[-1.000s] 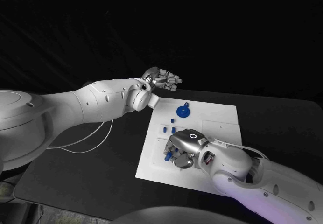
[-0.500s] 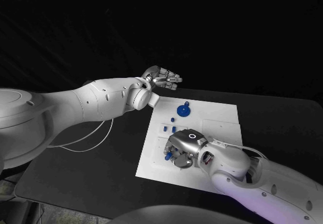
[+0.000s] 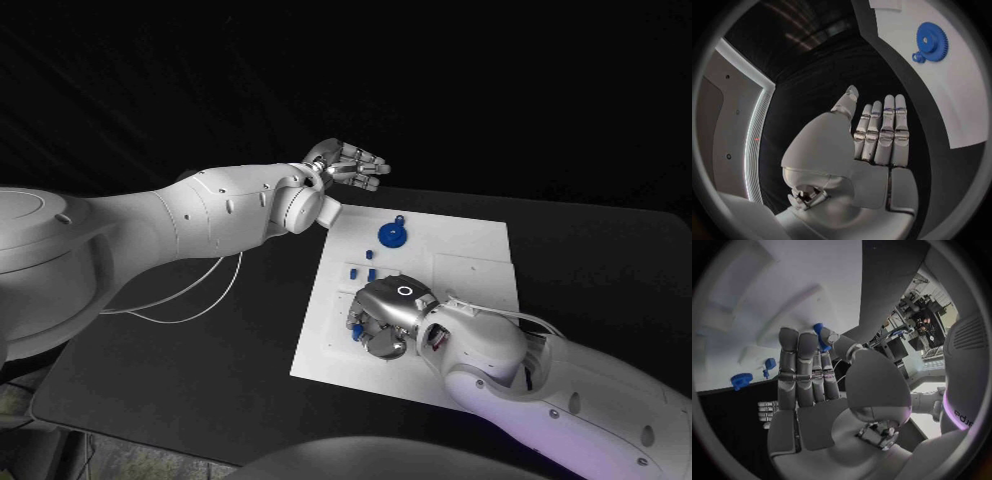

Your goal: Assemble the parts on the task board

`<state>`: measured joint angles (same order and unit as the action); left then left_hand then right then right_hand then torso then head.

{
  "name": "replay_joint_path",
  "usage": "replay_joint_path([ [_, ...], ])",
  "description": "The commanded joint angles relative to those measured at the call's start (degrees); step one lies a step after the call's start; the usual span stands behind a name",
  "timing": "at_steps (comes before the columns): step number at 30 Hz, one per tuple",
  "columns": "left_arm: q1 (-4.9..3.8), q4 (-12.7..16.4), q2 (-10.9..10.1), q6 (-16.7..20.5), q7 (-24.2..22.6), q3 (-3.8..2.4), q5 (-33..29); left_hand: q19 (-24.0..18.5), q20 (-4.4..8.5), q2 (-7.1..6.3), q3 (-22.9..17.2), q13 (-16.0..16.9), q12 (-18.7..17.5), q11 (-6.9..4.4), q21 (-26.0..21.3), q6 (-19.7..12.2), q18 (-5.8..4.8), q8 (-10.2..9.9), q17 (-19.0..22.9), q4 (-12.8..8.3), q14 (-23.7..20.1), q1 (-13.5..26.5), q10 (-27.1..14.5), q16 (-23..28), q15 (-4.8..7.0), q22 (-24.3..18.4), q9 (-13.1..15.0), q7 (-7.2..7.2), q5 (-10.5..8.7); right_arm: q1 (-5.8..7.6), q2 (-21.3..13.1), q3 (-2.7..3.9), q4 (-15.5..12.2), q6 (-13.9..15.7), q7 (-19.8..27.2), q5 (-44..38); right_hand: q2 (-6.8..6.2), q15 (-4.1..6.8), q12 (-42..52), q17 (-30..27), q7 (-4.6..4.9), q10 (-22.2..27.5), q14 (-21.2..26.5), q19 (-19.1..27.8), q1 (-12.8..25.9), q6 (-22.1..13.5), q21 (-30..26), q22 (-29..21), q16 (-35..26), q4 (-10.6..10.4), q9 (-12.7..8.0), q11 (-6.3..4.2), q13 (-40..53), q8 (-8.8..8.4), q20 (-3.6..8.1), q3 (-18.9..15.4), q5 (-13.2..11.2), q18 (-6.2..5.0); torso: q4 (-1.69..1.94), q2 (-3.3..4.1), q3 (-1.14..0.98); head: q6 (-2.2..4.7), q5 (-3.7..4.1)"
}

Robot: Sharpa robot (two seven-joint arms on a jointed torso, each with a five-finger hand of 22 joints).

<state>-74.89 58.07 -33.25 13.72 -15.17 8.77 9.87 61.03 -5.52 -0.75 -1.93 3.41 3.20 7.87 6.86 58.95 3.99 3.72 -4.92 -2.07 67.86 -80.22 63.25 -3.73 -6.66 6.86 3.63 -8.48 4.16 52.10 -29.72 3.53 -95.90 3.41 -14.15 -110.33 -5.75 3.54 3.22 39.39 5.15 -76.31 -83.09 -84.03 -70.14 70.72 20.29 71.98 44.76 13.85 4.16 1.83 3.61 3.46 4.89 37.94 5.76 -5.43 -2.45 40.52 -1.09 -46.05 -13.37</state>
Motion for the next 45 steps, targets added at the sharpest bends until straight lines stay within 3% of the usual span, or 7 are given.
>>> replay_joint_path([
  [1,-0.03,0.06,0.07,-0.89,-0.25,-0.05,0.14,-0.3,-0.17,0.42,0.28,-0.01,0.26,-0.09,0.2,-0.51,-0.34,-0.06,-0.05,-0.05,-0.34,0.13,-0.35,0.13,0.1,-0.06,-0.04,0.07,-0.23,-0.32,0.15,-0.45,0.44,-0.45,0.62,-0.28,-0.07,-0.19,0.25,-0.05,0.04,0.89,0.03,-2.09,0.09,-1.07,-0.31,-0.07,-0.04,-0.21,-0.22,0.16,-0.07,0.18,-0.22,-1.12,-0.13,-1.35,-0.04,0.02,0.0,-0.15,0.02],
  [13,-0.02,0.02,0.03,-1.06,-0.11,-0.05,0.14,-0.33,-0.19,0.4,0.32,-0.01,0.26,-0.06,0.22,-0.63,-0.33,-0.08,-0.04,-0.03,-0.41,0.18,-0.43,0.13,0.07,-0.12,-0.05,0.03,-0.28,-0.33,-0.21,-0.6,0.56,2.28,0.96,0.82,-1.96,-1.1,0.19,-0.26,0.7,5.63,0.01,-2.16,0.46,-4.41,-1.41,-0.93,0.07,-0.52,-0.42,1.53,-0.14,0.1,-0.93,-5.08,1.26,-1.94,-0.06,0.01,-0.06,-0.17,-0.05],
  [19,-0.02,0.04,-0.04,-1.08,-0.06,-0.05,0.14,-0.33,-0.19,0.4,0.32,-0.01,0.26,-0.06,0.22,-0.63,-0.33,-0.08,-0.04,-0.03,-0.41,0.18,-0.43,0.13,0.07,-0.12,-0.05,0.03,-0.28,-0.37,-0.62,-0.6,0.43,5.41,1.49,1.82,-4.21,-1.89,0.42,-0.63,0.12,11.29,0.5,-1.83,0.15,-7.84,-4.14,-2.21,-0.27,-0.23,-0.47,2.95,-0.19,0.11,-1.76,-7.94,1.84,-3.18,-0.07,0.01,-0.08,-0.2,-0.11],
  [24,-0.02,0.05,-0.1,-1.09,-0.01,-0.05,0.14,-0.33,-0.19,0.4,0.32,-0.01,0.26,-0.06,0.22,-0.63,-0.33,-0.08,-0.04,-0.03,-0.41,0.18,-0.43,0.13,0.07,-0.12,-0.05,0.03,-0.28,-0.48,-1.06,-0.6,0.14,8.29,1.86,2.61,-4.11,-2.66,0.92,-1.62,-0.63,15.55,0.86,-1.84,-2.79,-11.04,-5.55,-3.42,-0.71,-0.72,-0.49,3.95,-0.18,0.14,-2.68,-14.7,2.2,-4.39,-0.07,0.01,-0.08,-0.2,-0.11],
  [36,-0.02,0.1,-0.3,-1.09,0.06,-0.05,0.15,-0.36,-0.23,0.34,0.37,0.0,0.26,-0.03,0.23,-0.73,-0.31,-0.07,-0.04,-0.05,-0.45,0.19,-0.53,0.12,0.05,-0.2,-0.04,0.0,-0.32,-0.57,-3.67,-0.15,-2.2,12.77,2.77,5.34,-5.58,-2.94,1.75,-2.79,-1.21,18.07,0.98,-2.05,-5.11,-13.54,-6.11,-4.27,-0.47,-3.54,-0.48,4.36,-0.2,0.16,-3.06,-19.58,3.8,-4.9,-0.09,-0.03,-0.04,0.1,0.21],
  [40,-0.02,0.19,-0.45,-1.07,-0.03,-0.05,0.15,-0.36,-0.23,0.34,0.37,0.0,0.26,-0.03,0.23,-0.73,-0.31,-0.07,-0.04,-0.05,-0.45,0.19,-0.53,0.12,0.05,-0.2,-0.04,0.0,-0.32,-0.57,-6.02,1.7,-3.6,13.74,3.65,9.68,-4.99,-2.8,2.29,-3.1,-0.11,16.9,0.91,-2.11,-4.22,-13.79,-6.14,-4.9,-0.33,-6.63,-0.49,3.96,-0.22,0.15,-3.0,-24.23,5.42,-4.65,-0.12,-0.05,-0.02,0.51,1.03],
  [45,-0.02,0.44,-0.95,-0.93,-0.6,-0.05,0.15,-0.33,-0.23,0.34,0.41,0.0,0.27,-0.04,0.26,-0.71,-0.31,-0.05,-0.06,-0.01,-0.39,0.26,-0.51,0.11,0.06,-0.23,-0.04,0.01,-0.31,-0.56,-9.99,5.72,-4.48,14.92,5.63,19.96,-2.37,-2.08,3.58,-3.61,2.23,11.65,0.87,-2.02,-1.24,-12.11,-6.48,-5.52,-0.77,-9.59,-0.47,2.79,-0.19,0.17,-2.28,-26.39,8.62,-3.4,-0.25,-0.15,0.02,1.32,3.02],
])
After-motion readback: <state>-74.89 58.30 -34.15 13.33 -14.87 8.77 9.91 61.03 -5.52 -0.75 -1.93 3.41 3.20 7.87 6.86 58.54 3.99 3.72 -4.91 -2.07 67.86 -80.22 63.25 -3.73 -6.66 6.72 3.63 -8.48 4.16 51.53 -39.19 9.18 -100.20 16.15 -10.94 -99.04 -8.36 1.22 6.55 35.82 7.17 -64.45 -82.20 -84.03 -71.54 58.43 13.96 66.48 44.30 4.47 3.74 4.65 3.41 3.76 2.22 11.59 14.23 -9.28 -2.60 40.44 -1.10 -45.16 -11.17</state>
